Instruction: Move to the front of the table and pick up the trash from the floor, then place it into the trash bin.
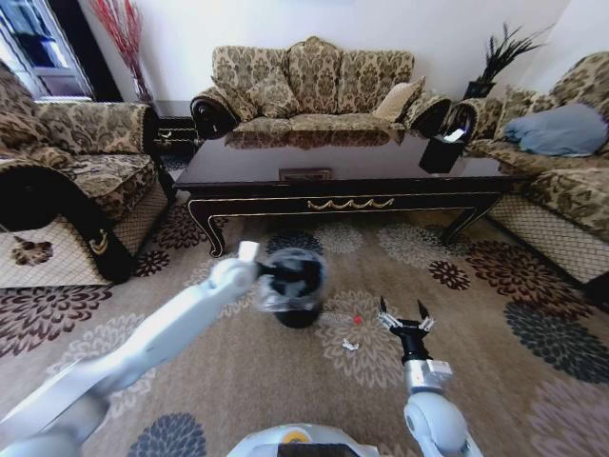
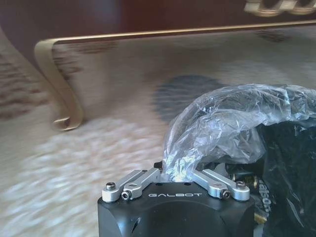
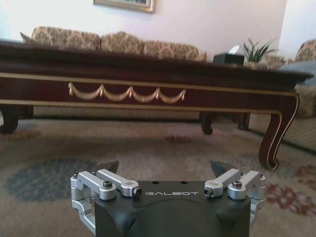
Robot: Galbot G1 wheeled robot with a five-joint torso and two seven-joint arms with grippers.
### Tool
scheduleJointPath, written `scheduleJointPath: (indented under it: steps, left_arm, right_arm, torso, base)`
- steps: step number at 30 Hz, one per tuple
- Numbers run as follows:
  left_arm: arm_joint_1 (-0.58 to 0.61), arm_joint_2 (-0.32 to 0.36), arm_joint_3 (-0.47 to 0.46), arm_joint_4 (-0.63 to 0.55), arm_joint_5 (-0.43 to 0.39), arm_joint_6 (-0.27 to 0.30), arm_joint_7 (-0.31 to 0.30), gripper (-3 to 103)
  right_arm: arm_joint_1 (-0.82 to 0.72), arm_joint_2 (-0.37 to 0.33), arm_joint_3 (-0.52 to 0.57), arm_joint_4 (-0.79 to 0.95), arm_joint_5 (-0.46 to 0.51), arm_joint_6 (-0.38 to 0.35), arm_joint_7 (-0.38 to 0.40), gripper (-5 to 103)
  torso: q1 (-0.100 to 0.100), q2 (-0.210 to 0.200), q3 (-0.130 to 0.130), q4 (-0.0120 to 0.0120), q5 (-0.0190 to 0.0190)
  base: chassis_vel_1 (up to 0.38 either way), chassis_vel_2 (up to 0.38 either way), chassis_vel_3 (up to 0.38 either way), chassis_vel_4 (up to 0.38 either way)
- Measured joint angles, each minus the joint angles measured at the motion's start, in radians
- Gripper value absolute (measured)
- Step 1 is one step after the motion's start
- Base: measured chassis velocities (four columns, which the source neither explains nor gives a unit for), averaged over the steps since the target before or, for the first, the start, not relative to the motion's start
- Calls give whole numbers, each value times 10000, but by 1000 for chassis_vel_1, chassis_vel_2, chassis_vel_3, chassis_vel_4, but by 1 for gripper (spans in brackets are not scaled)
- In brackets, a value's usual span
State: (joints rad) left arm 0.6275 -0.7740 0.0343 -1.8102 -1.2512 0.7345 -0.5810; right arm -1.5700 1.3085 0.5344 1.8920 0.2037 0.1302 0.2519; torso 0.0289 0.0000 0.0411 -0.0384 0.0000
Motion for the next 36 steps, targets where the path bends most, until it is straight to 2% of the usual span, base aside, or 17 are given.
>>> scheduleJointPath:
  steps: [1,3,6,9,11,12,14,15,17,21,24,25,28,30,31,33,36]
  left_arm:
    - [267,167,-285,-61,15,-17,72,3]
    - [864,472,-830,-219,49,-82,260,3]
    - [1369,679,-1214,-447,70,-160,334,3]
    - [1524,644,-1260,-514,120,-175,321,3]
    - [1757,550,-1278,-635,146,-184,297,3]
    - [1894,519,-1301,-693,180,-203,275,3]
    - [1957,513,-1314,-713,206,-208,254,3]
    - [2091,510,-1344,-756,251,-209,185,3]
    - [2282,551,-1434,-898,245,-209,127,3]
    - [2467,651,-1507,-1061,215,-208,116,3]
    - [2845,734,-1624,-1222,294,-202,81,3]
    - [2845,734,-1624,-1222,294,-202,81,3]
    - [3031,711,-1685,-1222,447,-200,52,3]
    - [3057,710,-1687,-1236,459,-201,72,3]
    - [3057,710,-1687,-1236,459,-201,72,3]
    - [2981,725,-1678,-1309,387,-201,-90,3]
    - [2972,768,-1682,-1430,323,-202,-179,3]
  right_arm:
    - [165,22,-84,-317,77,2,-84,100]
    - [613,34,-250,-1194,135,69,-276,100]
    - [1093,2,-446,-2104,186,83,-352,100]
    - [1321,-5,-552,-2413,603,-235,-261,100]
    - [1697,11,-850,-2472,1210,-896,184,100]
    - [2006,55,-1138,-2428,1694,-1456,648,100]
    - [2154,82,-1290,-2399,1934,-1696,901,100]
    - [2499,157,-1622,-2327,2447,-2096,1468,100]
    - [2916,226,-2018,-2190,3061,-2484,1896,100]
    - [3138,214,-2258,-2205,3251,-2660,2037,100]
    - [3952,196,-2816,-2259,3999,-3320,3119,100]
    - [3952,196,-2816,-2259,3999,-3320,3119,100]
    - [4495,302,-3088,-1951,4798,-4278,4329,100]
    - [4759,381,-3288,-2000,4775,-4840,4889,100]
    - [4759,381,-3288,-2000,4775,-4840,4889,100]
    - [4907,455,-3352,-2227,4758,-5431,5193,100]
    - [5035,552,-3356,-2460,4870,-5738,5455,100]
  torso:
    - [0,0,0,3,0]
    - [0,0,1,-17,-9]
    - [0,-1,1,-16,3]
    - [0,0,1,-16,1]
    - [0,-1,1,-23,-7]
    - [0,-1,1,-22,-3]
    - [0,-1,1,-23,-3]
    - [1,-1,1,-14,0]
    - [0,0,1,-6,-3]
    - [0,0,1,-13,-1]
    - [0,-1,1,-15,0]
    - [0,-1,1,-15,0]
    - [1,0,1,-9,-2]
    - [1,-1,1,-12,-2]
    - [1,-1,1,-12,-2]
    - [1,-1,1,-16,0]
    - [1,-1,1,-18,0]
  base:
    - [0,0,0,0]
    - [0,0,0,0]
    - [0,0,0,0]
    - [0,0,0,0]
    - [0,0,0,0]
    - [0,0,0,0]
    - [0,0,0,0]
    - [0,0,0,0]
    - [0,0,0,0]
    - [0,0,0,0]
    - [0,0,0,0]
    - [0,0,0,0]
    - [0,0,0,0]
    - [0,0,0,0]
    - [0,0,0,0]
    - [0,0,0,0]
    - [0,0,0,0]
